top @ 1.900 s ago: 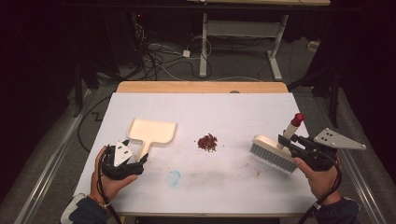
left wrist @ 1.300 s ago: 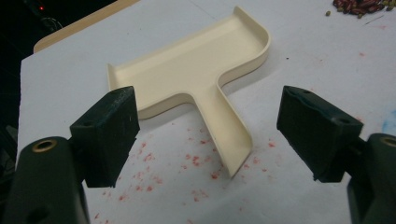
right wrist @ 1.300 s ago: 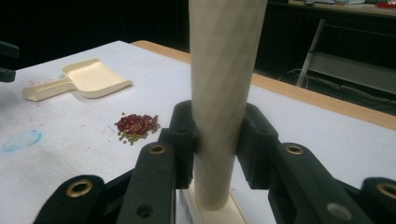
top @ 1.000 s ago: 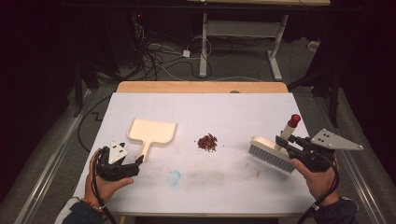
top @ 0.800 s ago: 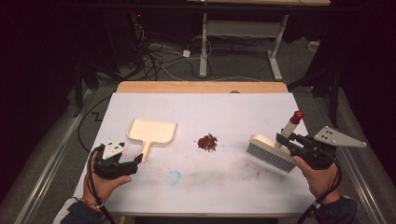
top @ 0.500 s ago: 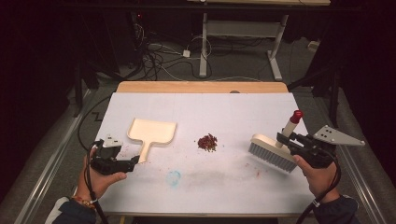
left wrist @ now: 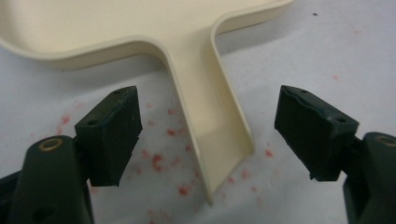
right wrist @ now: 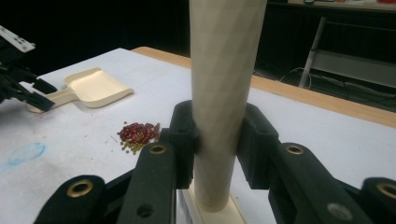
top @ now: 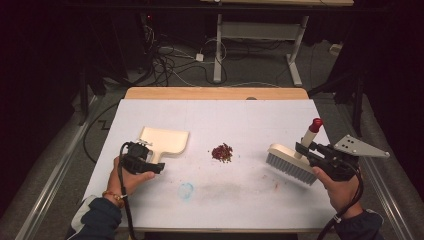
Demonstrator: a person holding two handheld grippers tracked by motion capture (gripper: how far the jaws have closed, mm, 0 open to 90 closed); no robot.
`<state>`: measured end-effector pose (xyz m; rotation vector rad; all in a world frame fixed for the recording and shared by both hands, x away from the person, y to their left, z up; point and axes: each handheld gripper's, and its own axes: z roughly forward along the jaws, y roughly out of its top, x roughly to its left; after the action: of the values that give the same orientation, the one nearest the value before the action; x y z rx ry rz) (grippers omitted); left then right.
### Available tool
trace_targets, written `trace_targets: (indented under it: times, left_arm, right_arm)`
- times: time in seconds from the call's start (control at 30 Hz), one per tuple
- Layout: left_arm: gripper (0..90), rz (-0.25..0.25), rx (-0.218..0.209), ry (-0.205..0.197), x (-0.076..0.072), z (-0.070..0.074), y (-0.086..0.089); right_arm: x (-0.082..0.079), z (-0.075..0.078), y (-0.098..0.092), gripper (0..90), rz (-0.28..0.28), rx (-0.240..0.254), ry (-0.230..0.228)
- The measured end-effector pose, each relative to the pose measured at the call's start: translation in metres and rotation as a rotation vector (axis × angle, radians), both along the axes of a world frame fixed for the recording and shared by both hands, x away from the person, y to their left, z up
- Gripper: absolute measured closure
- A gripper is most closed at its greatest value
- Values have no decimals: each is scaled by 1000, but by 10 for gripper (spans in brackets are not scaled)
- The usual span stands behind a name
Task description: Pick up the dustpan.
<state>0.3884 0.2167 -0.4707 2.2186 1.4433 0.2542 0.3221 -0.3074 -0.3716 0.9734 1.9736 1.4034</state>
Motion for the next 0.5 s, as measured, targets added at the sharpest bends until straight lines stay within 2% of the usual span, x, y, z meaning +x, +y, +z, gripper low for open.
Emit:
trace_targets:
  times: [0.03,0.07,0.1,0.2,0.37,0.5]
  left_arm:
    - [243,0,0,0,0,0,0]
    - [255,24,8,-7,5,-2,-1]
    - [261,41,-2,-16,7,-3,0]
    - [333,73,4,-47,10,-4,1]
    - [439,97,4,-72,9,-6,3]
    - [508,85,17,-76,10,-5,4]
  right_arm:
    - [0,0,0,705,0,0,0]
    - [0,0,0,705,-2,1,2]
    - [-1,-1,0,705,-3,1,3]
    - [0,-2,-1,705,-2,1,6]
    - [1,-4,0,705,4,-5,12]
    - [1,-4,1,705,7,-5,10]
